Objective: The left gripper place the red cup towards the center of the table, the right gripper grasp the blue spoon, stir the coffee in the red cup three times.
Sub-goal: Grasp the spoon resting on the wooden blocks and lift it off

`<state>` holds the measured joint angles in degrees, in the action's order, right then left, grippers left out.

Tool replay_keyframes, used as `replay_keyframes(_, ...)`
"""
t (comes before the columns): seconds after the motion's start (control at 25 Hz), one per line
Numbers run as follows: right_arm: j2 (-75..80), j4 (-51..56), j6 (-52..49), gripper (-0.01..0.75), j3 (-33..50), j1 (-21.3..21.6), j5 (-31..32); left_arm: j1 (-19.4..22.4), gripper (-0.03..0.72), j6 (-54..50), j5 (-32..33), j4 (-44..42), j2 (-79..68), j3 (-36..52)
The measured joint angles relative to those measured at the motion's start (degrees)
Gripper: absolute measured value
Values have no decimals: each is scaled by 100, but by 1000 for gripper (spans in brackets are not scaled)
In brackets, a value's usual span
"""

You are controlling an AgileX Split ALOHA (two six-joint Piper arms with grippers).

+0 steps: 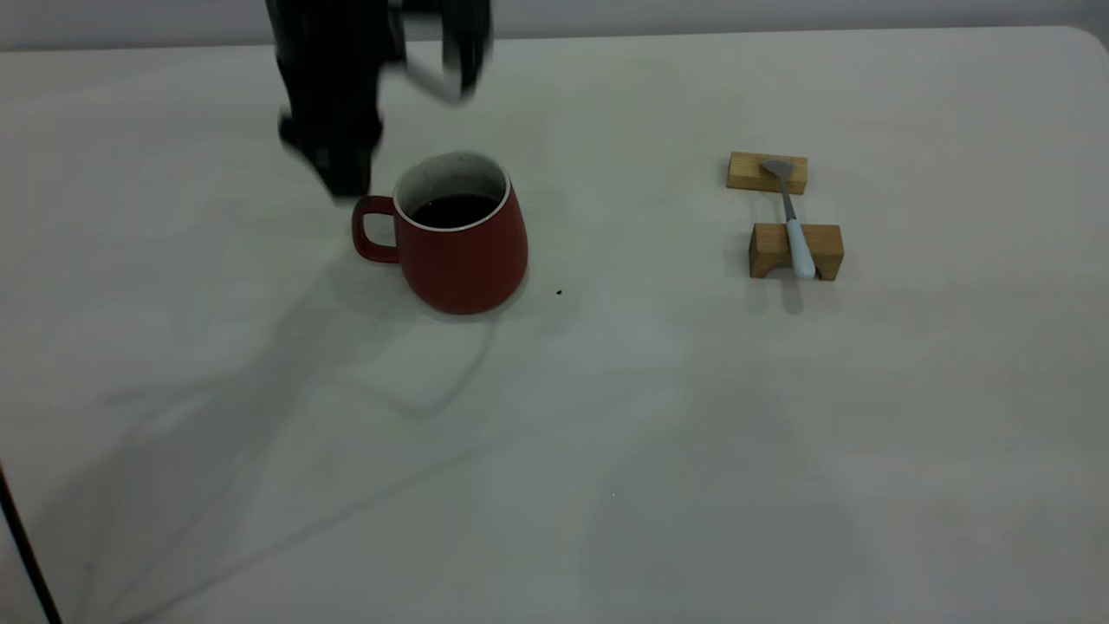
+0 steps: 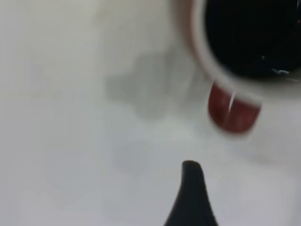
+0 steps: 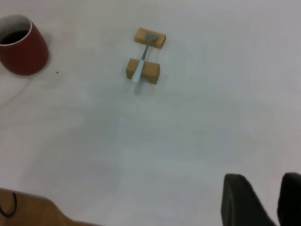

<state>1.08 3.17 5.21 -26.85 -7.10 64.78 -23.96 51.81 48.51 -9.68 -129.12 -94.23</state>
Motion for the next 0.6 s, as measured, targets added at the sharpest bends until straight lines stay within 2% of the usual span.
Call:
replay_keyframes(0.24, 0, 0, 0, 238, 0, 0, 0, 0, 552, -2064, 1723, 6, 1155, -858)
replay_keyframes(0.6, 0, 0, 0, 238, 0, 0, 0, 0, 375, -3698, 1840, -11, 2955, -876)
